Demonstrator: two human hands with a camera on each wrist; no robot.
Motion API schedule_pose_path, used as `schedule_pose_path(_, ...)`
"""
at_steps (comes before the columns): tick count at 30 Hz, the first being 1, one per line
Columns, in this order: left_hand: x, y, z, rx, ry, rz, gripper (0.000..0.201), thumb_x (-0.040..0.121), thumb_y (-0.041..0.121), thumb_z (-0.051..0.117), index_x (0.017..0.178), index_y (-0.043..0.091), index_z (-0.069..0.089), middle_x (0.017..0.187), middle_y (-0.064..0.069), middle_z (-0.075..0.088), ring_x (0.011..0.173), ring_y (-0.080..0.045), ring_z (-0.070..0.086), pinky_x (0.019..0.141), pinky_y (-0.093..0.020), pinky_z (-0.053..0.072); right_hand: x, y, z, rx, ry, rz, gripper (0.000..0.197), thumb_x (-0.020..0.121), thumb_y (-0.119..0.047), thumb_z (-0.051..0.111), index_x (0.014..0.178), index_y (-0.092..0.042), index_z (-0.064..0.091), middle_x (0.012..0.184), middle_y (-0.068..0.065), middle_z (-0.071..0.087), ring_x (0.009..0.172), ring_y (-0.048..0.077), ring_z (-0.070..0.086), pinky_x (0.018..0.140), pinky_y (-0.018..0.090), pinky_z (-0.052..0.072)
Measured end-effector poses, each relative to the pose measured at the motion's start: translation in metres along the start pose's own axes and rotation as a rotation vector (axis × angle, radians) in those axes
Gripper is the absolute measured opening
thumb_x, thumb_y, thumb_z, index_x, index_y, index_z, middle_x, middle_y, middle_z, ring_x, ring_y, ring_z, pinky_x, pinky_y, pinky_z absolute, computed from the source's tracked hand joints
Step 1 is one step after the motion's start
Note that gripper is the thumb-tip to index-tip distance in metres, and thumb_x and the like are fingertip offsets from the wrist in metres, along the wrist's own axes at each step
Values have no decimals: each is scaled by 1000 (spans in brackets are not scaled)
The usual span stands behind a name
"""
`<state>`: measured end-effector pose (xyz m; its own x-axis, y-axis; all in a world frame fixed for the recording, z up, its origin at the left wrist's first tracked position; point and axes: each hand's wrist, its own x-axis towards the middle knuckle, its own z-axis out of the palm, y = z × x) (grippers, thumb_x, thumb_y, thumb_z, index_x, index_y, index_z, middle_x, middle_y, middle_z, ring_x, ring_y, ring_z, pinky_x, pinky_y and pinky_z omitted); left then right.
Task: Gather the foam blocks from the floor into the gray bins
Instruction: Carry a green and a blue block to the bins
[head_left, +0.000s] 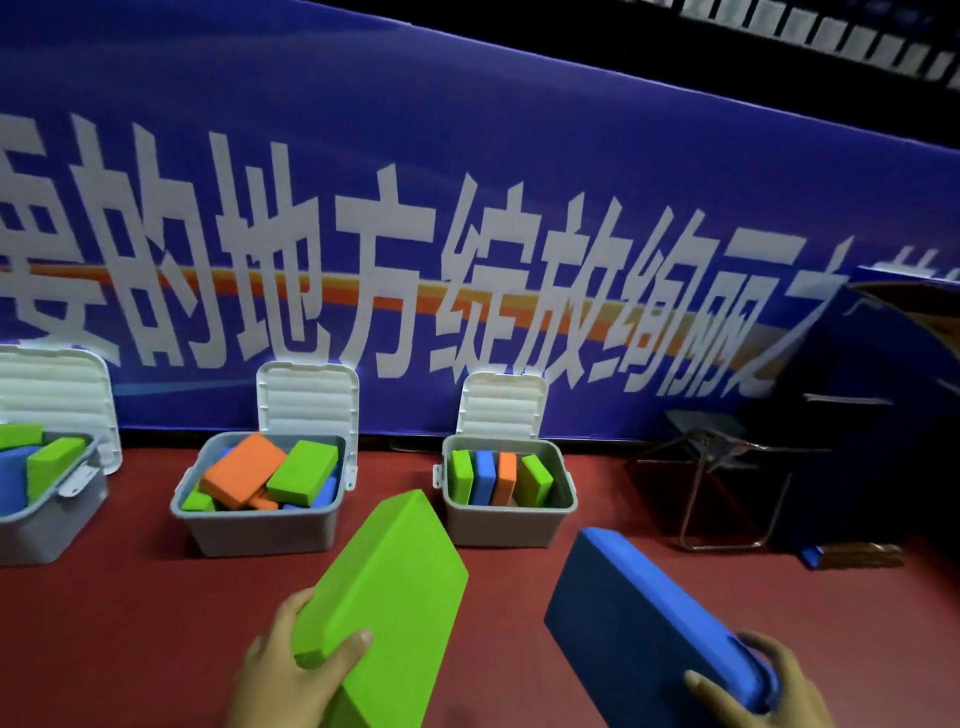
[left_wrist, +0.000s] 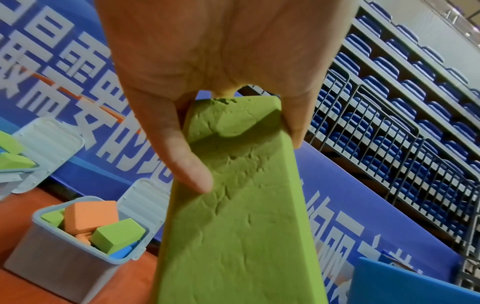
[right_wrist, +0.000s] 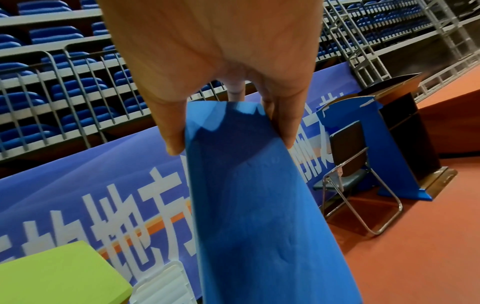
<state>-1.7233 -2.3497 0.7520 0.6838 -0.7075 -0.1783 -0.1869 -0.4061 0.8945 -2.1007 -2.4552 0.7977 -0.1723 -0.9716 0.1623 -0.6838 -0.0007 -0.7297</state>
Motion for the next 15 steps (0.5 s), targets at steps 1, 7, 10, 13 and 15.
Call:
schedule_pose_path(1, 15, 5, 11, 1, -8, -9, 67, 29, 74, 64, 92, 59, 46, 97, -6, 64, 87, -27, 64, 77, -41, 55, 17, 1, 9, 0, 6, 11, 67, 41, -12, 95, 99, -15, 60, 91, 17, 63, 82, 33, 58, 76, 42, 45)
schedule_pose_path(7, 114, 28, 82, 40, -92, -60, 82, 35, 79, 65, 109, 50, 47, 100, -4, 64, 91, -26, 64, 75, -46, 56, 121, 26, 73, 57, -90, 160, 63, 51, -25, 93, 104, -22, 60, 102, 8, 60, 99, 28, 57, 83, 42, 46)
schedule_pose_path(10, 163, 41, 116, 68, -79, -95, 79, 36, 79, 66, 106, 55, 41, 105, -5, 61, 97, -28, 62, 79, -48, 55, 170, 38, 110, 111, -86, 197, 60, 53, -24, 92, 104, -21, 60, 103, 9, 62, 96, 27, 57, 80, 40, 44)
schedule_pose_path(13, 214, 60, 147, 82, -69, -117, 73, 34, 78, 67, 99, 55, 44, 104, -4, 64, 99, -29, 61, 80, -48, 55, 229, 44, 136, 150, -95, 266, 57, 56, -20, 91, 104, -16, 60, 105, 12, 62, 96, 28, 56, 81, 39, 43)
schedule_pose_path(15, 248, 74, 165, 87, -69, -136, 70, 34, 78, 67, 96, 52, 49, 102, -1, 66, 98, -28, 62, 80, -48, 55, 269, 46, 152, 156, -110, 297, 58, 58, -24, 90, 106, -18, 58, 108, 11, 61, 99, 28, 56, 82, 40, 44)
